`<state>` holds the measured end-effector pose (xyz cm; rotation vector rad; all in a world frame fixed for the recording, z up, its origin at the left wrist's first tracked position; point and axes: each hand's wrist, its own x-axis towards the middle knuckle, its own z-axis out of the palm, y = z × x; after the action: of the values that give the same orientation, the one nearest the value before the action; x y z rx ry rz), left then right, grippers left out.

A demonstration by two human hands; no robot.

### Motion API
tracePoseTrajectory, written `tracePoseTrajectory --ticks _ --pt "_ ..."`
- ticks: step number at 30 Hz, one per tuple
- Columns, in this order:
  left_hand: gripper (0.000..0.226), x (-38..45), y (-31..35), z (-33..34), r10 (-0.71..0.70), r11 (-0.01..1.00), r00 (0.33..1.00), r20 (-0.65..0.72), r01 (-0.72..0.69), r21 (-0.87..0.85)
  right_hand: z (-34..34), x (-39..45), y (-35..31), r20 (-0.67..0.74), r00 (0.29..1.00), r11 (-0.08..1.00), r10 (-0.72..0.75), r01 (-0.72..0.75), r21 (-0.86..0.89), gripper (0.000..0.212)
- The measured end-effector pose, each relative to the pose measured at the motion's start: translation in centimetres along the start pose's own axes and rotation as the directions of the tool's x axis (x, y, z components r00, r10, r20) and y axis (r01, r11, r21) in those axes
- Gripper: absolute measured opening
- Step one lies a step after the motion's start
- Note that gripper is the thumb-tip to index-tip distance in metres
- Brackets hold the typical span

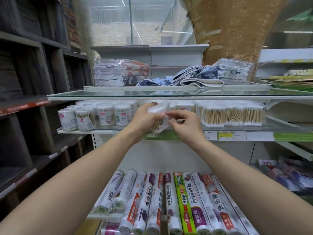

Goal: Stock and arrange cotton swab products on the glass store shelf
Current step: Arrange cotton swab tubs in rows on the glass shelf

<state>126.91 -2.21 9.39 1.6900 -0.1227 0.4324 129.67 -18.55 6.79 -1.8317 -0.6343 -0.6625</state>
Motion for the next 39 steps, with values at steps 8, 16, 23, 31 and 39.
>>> tracePoseTrajectory --ticks 8,16,23,31,39 --pt "0.043 0.6 0.0 -0.1 -0.022 0.997 1.000 0.001 0.022 -0.068 -0.9 1.9 0.9 0.046 0.977 0.976 0.209 -0.205 -0.073 0.059" --pt "0.029 2.4 -0.2 -0.5 0.026 1.000 0.998 -0.065 -0.026 0.002 -0.2 3.9 2.1 0.052 0.962 0.956 0.269 -0.260 -0.135 0.044" --pt "0.053 3.1 -0.7 -0.3 0.123 0.963 0.985 -0.122 -0.089 0.254 0.0 4.4 2.5 -0.013 0.956 0.947 0.293 -0.292 -0.136 0.034" --pt "0.078 4.0 -1.7 -1.0 0.117 0.939 0.981 -0.158 -0.057 0.340 0.1 5.0 1.7 0.072 0.938 0.915 0.340 -0.313 -0.254 0.054" --pt "0.049 5.0 -2.1 -1.8 -0.060 0.917 0.998 -0.013 0.060 0.394 1.7 5.2 1.8 0.167 0.922 0.894 0.348 -0.273 -0.355 0.036"
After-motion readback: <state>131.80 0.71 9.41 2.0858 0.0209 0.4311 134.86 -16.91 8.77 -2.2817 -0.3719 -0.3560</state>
